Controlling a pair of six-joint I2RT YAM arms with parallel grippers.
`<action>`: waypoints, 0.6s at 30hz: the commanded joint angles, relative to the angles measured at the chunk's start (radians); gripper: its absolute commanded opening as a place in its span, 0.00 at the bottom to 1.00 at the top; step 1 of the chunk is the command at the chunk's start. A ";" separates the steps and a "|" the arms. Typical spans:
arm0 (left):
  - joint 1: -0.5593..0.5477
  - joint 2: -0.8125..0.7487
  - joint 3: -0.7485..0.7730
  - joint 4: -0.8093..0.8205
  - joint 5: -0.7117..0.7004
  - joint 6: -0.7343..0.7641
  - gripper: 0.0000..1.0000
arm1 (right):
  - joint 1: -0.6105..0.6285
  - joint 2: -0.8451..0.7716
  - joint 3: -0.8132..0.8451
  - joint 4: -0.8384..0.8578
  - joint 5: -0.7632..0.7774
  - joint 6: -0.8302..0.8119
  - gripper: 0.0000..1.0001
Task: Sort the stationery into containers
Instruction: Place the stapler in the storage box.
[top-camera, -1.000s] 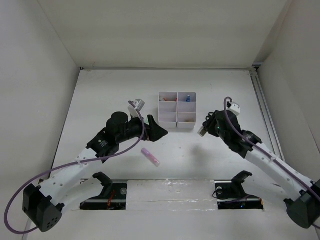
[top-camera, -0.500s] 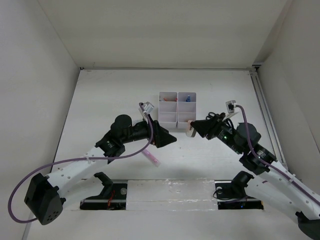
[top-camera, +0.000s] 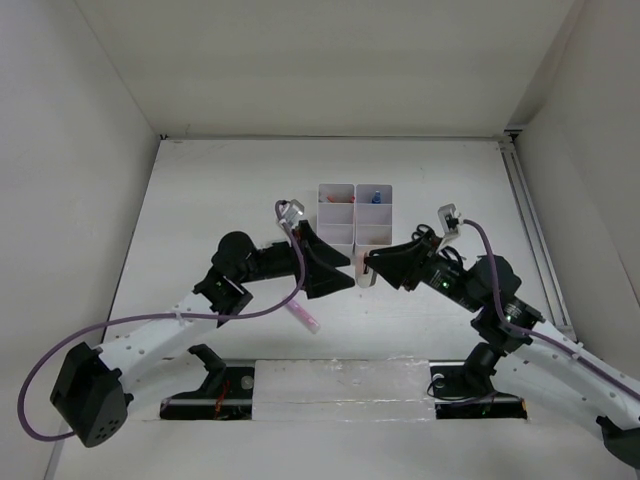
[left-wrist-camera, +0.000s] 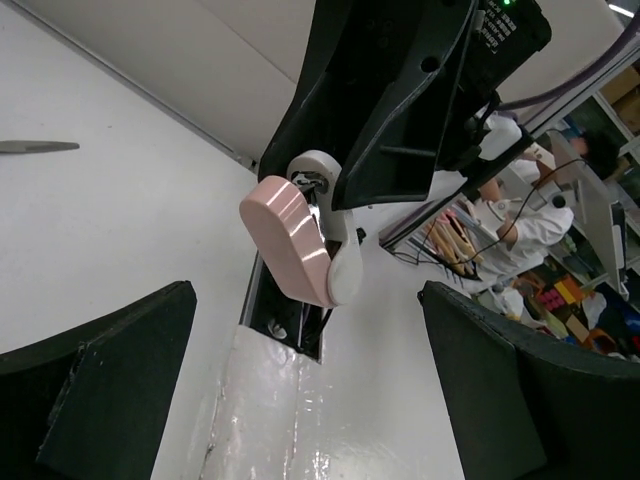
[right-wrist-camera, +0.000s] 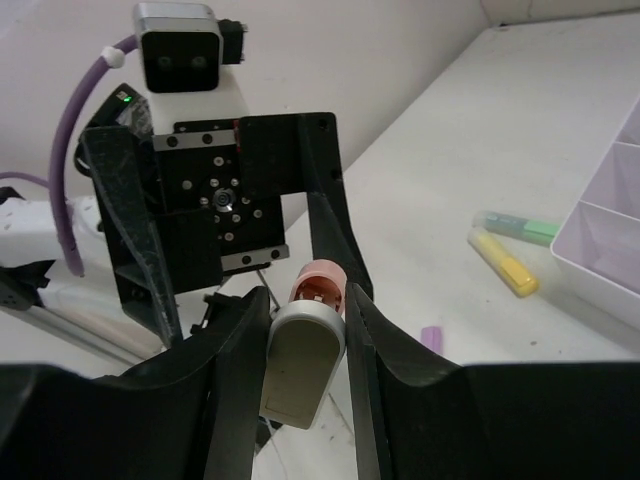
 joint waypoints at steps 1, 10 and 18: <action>-0.003 0.018 -0.011 0.135 0.043 -0.046 0.92 | 0.015 0.001 0.010 0.137 -0.028 -0.003 0.00; -0.003 0.062 -0.029 0.236 0.072 -0.086 0.83 | 0.025 0.052 0.010 0.226 -0.072 0.007 0.00; -0.003 0.071 -0.011 0.237 0.072 -0.086 0.71 | 0.034 0.099 0.010 0.307 -0.100 0.038 0.00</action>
